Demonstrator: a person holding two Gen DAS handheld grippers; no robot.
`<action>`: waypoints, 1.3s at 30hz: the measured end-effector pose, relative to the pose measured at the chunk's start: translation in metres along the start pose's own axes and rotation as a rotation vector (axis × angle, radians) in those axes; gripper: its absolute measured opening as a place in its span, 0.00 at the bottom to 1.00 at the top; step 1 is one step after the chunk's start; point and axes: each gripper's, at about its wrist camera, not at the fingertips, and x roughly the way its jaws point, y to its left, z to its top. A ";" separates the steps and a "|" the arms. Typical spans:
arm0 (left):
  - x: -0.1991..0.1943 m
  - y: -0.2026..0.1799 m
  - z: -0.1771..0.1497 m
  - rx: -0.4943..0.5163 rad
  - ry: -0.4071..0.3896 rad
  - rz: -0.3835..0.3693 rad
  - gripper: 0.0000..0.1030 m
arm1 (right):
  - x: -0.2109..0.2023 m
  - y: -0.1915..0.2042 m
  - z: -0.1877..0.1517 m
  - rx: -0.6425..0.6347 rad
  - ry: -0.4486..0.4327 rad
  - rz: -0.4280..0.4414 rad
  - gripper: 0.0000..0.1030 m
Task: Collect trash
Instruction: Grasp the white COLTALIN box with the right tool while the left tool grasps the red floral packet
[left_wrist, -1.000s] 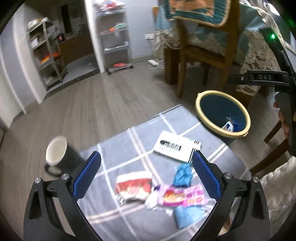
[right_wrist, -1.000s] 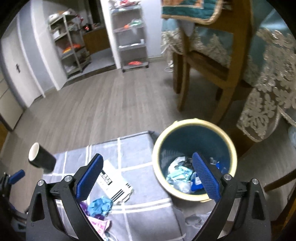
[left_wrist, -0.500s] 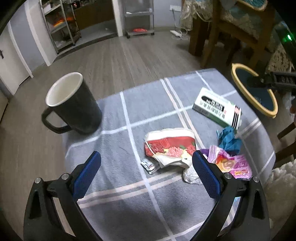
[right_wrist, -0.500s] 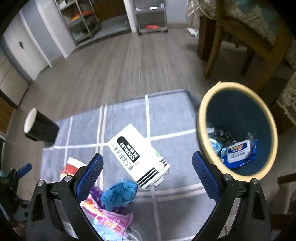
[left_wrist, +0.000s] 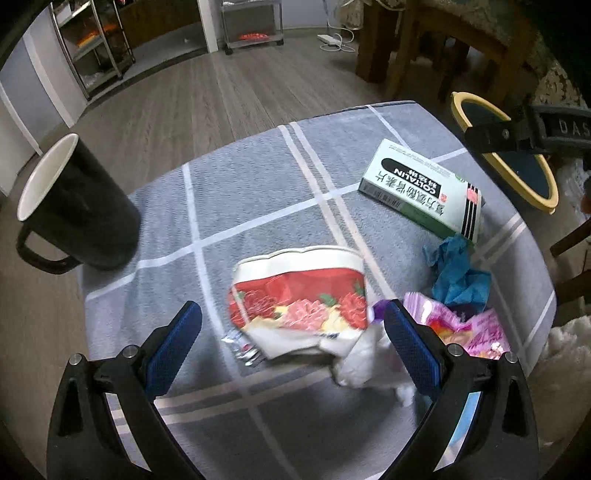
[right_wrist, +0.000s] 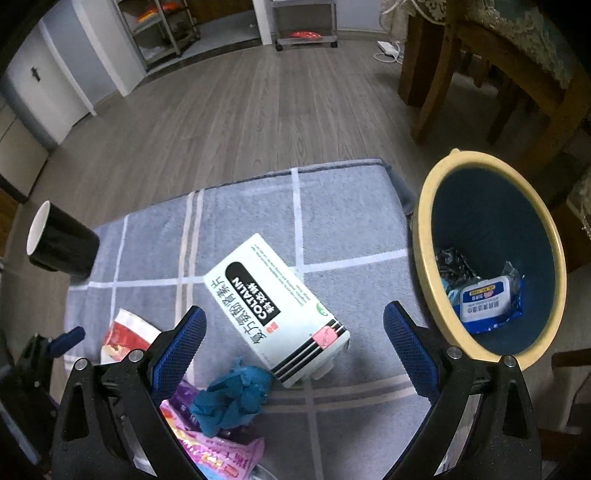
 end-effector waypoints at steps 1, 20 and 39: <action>0.002 -0.001 0.001 -0.002 0.004 -0.006 0.94 | 0.001 -0.001 0.000 0.004 0.003 -0.002 0.93; 0.032 0.013 0.006 -0.091 0.099 -0.002 0.92 | 0.060 0.021 -0.011 -0.174 0.087 0.002 0.93; 0.031 0.022 0.014 -0.136 0.062 -0.041 0.60 | 0.076 0.019 -0.008 -0.186 0.099 -0.054 0.78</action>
